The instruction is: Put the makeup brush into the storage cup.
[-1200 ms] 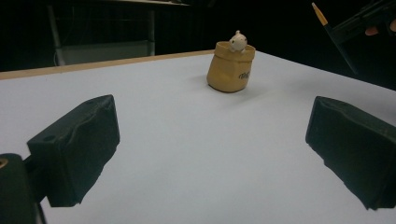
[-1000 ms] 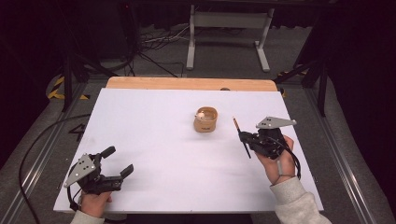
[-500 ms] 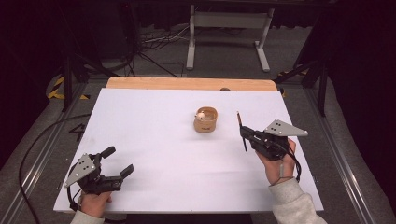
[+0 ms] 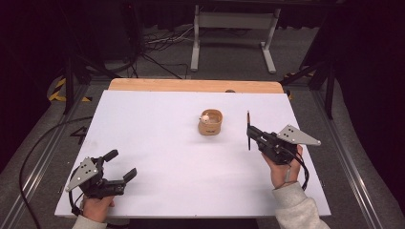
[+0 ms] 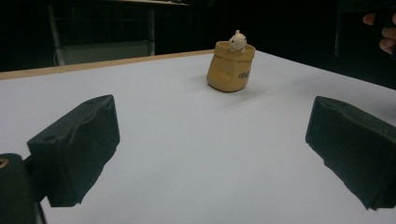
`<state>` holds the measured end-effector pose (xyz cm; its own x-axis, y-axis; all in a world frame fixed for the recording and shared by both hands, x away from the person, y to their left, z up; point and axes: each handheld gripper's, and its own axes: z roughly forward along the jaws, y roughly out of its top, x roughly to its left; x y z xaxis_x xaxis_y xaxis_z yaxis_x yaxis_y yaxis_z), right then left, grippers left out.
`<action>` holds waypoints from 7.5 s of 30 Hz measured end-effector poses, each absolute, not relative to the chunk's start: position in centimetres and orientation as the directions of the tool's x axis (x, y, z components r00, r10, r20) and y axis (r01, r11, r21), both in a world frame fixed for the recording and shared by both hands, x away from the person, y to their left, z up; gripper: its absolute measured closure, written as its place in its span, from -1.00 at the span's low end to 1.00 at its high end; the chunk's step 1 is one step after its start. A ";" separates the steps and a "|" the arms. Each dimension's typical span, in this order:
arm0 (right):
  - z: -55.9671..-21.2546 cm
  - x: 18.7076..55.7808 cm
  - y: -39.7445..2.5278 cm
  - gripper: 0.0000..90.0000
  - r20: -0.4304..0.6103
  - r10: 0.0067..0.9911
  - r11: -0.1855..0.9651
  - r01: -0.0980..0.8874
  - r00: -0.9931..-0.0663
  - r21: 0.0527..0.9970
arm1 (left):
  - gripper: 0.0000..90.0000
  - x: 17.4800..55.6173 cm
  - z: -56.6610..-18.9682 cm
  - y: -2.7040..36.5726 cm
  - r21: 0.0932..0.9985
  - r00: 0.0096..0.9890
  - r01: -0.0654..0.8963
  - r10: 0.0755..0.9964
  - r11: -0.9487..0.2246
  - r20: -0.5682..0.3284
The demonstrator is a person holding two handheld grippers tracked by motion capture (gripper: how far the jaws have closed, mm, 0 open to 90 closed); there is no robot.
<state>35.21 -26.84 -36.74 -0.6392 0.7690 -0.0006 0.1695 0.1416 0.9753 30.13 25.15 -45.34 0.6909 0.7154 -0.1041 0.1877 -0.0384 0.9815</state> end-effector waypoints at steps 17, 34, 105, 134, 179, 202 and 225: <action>-36.0 36.9 -24.9 0.85 -0.031 0.749 0.139 0.111 -0.662 0.984 | -0.92 30.1 -45.3 25.2 0.981 0.692 0.188 0.715 -0.038 -0.105; -35.1 39.7 -22.7 0.85 -0.036 0.735 0.143 0.102 -0.677 0.985 | -0.92 30.2 -45.4 25.1 0.981 0.693 0.190 0.713 -0.037 -0.107; -37.2 48.0 -17.4 0.84 0.021 0.737 0.099 0.139 -0.676 0.985 | -0.91 30.2 -45.2 25.2 0.983 0.698 0.182 0.707 -0.029 -0.109; -39.6 48.2 -17.4 0.84 0.027 0.754 0.144 0.205 -0.656 0.968 | -0.91 30.1 -45.2 25.2 0.983 0.700 0.182 0.706 -0.027 -0.110; -34.8 42.5 -20.6 -0.92 -0.018 0.692 0.179 0.148 -0.721 0.973 | -0.92 29.8 -45.1 25.3 0.982 0.701 0.185 0.705 -0.033 -0.108; -34.9 38.4 -26.2 -1.00 -0.055 0.613 0.203 0.090 -0.788 0.975 | -0.92 29.9 -45.0 25.3 0.982 0.702 0.183 0.704 -0.034 -0.107; -38.5 35.4 -29.1 -1.00 -0.063 0.598 0.199 0.072 -0.799 0.977 | -0.92 30.0 -44.6 25.3 0.984 0.744 0.173 0.660 -0.045 -0.101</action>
<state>35.44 -29.12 -38.55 -0.7987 0.5985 -0.0627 0.0723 0.1989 0.9774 30.00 25.29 -44.62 0.7442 0.6604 -0.1005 0.1726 -0.0447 0.9840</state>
